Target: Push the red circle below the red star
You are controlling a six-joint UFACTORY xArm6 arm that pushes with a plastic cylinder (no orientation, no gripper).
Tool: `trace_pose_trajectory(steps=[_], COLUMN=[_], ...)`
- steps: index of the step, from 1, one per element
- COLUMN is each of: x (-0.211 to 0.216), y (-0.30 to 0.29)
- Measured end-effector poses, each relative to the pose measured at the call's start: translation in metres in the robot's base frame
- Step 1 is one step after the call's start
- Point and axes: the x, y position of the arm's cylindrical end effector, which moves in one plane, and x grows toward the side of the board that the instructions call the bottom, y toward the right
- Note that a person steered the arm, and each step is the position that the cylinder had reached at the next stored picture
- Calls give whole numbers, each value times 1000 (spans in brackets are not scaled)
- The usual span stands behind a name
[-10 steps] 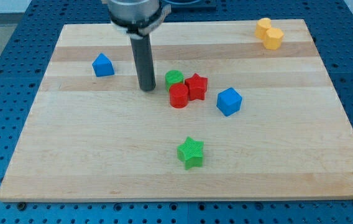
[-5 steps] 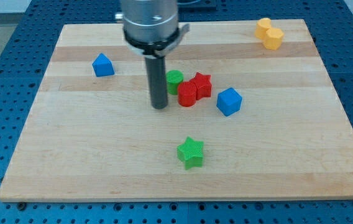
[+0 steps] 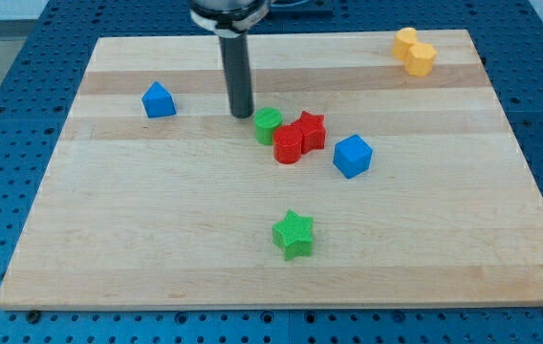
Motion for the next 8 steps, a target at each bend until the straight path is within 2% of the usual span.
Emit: trace_pose_trajectory(steps=[2, 3, 8], x=[-4, -4, 57], y=[47, 48, -1])
